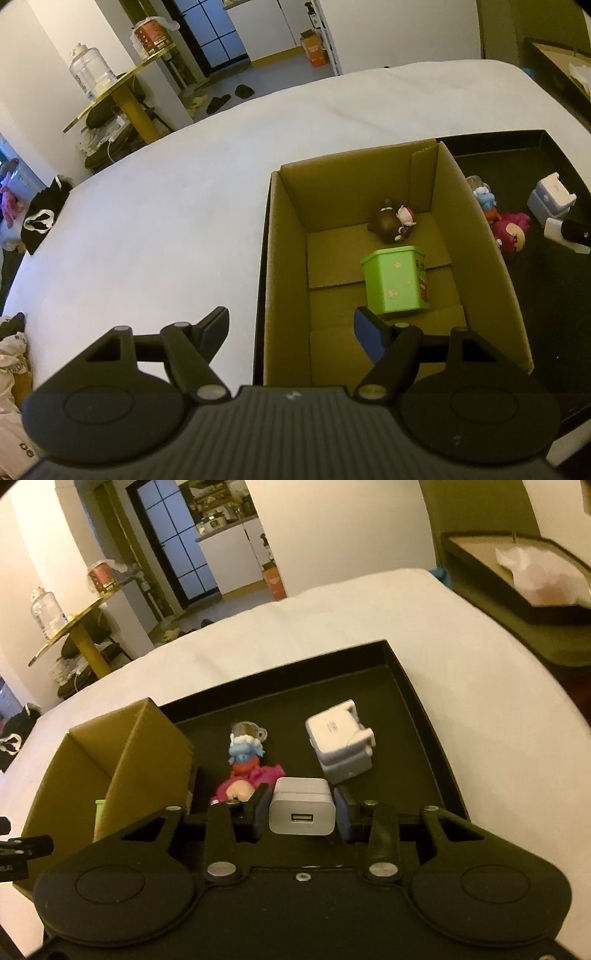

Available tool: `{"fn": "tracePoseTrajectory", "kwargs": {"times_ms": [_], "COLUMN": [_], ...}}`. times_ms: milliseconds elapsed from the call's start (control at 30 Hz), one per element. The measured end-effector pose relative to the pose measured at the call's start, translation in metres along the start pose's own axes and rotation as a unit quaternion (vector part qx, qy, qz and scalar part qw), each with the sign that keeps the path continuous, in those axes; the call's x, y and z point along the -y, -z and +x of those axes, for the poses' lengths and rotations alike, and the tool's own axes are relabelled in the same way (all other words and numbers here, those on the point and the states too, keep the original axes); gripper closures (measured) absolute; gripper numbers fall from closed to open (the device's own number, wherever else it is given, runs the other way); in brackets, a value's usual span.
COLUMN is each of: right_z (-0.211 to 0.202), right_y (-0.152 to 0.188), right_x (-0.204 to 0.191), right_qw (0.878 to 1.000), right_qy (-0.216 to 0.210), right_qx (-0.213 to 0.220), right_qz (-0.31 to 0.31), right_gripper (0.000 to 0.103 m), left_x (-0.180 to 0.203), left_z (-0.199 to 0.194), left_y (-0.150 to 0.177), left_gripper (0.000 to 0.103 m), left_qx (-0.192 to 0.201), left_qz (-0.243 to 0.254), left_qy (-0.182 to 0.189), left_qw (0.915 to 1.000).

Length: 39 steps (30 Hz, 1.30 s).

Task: Organize rigid objects
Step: 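Move the right tool to the white charger and grasp it, then carry the white charger with the right gripper over the box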

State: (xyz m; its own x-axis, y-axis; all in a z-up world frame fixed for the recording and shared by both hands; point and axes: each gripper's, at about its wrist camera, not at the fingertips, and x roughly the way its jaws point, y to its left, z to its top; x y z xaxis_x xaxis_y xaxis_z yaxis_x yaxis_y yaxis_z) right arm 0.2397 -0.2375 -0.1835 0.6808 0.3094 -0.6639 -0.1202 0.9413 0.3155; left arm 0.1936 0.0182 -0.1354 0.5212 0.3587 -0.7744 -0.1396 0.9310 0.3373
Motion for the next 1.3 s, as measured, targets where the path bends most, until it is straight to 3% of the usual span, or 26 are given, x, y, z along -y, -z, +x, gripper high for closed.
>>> {"fn": "tracePoseTrajectory", "kwargs": {"times_ms": [333, 633, 1067, 1300], "right_z": [-0.016, -0.035, -0.041, -0.034], "right_y": [-0.008, -0.025, -0.031, -0.025], "right_x": [-0.015, -0.053, -0.111, -0.143], "right_qw": [1.0, 0.996, 0.989, 0.982], "right_qy": [0.006, -0.028, -0.043, -0.053], "right_qx": [0.011, 0.03, 0.038, 0.021], "right_qz": [-0.019, -0.078, -0.139, -0.181], "right_gripper": [0.067, 0.067, 0.067, 0.067], "left_x": [-0.01, -0.022, -0.046, -0.058], "left_z": [-0.003, 0.0, 0.004, 0.008], "left_y": [0.001, 0.005, 0.01, 0.014], "left_gripper": [0.03, 0.03, 0.03, 0.03], "left_qx": [0.011, 0.007, 0.004, 0.003], "left_qz": [-0.021, -0.05, -0.101, -0.125], "left_qy": [0.015, 0.025, 0.075, 0.098], "left_qw": [0.9996, 0.9984, 0.9921, 0.9874]}}
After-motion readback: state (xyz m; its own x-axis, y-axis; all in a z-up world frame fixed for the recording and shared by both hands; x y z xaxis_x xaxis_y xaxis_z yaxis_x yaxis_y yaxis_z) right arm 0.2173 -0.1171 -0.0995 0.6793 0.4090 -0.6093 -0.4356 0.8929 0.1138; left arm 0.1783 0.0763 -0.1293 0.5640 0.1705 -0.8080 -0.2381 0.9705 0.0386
